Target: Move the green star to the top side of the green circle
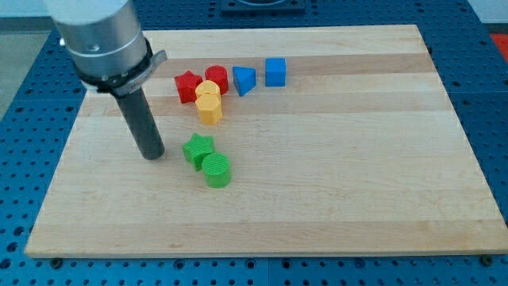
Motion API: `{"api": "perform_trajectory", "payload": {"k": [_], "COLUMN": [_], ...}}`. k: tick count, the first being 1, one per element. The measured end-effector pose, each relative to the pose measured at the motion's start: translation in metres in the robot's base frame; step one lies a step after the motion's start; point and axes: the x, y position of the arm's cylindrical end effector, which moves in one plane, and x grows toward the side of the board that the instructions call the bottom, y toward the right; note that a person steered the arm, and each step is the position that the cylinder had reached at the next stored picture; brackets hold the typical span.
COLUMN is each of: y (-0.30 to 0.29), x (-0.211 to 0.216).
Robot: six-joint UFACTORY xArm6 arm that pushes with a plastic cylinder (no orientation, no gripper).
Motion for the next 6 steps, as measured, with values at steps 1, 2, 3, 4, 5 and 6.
{"api": "perform_trajectory", "payload": {"k": [1,2,3,4,5,6], "y": [0.065,0.095,0.098,0.092,0.06,0.054], "x": [0.009,0.009,0.01,0.012,0.012,-0.016]}}
